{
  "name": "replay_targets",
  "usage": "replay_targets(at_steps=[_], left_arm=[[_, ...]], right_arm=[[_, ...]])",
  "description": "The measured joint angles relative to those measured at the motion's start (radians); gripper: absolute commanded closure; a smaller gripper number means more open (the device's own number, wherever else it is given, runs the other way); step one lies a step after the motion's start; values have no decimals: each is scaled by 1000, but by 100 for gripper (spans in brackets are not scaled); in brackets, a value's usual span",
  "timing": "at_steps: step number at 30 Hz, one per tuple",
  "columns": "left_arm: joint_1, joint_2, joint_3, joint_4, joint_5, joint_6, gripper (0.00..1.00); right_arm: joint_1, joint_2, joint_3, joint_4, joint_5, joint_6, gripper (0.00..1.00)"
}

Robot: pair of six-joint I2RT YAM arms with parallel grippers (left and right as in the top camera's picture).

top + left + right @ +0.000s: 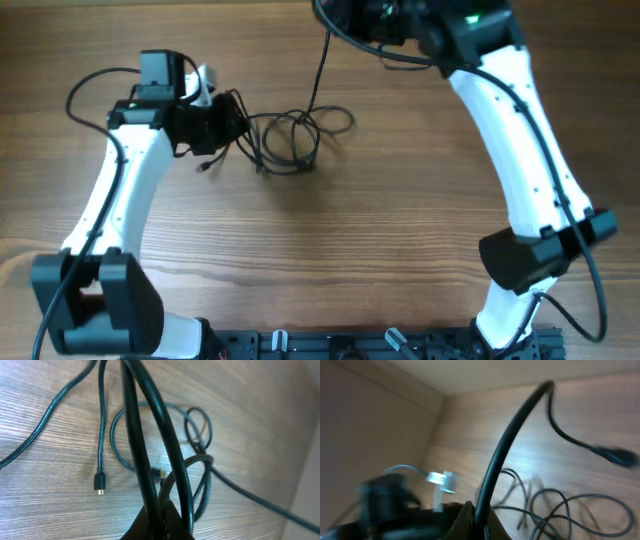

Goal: Untangle cables

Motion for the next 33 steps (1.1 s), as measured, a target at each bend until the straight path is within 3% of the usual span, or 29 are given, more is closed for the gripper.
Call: replay_targets(at_steps=[11, 21, 33], left_arm=[[-53, 172, 0, 6, -174, -19, 96], [-54, 319, 0, 85, -316, -39, 96], [-59, 356, 3, 160, -393, -46, 96]], right_arm=[[-87, -18, 315, -31, -32, 5, 96], [-169, -93, 321, 45, -200, 67, 96], [-373, -123, 323, 326, -453, 311, 95]])
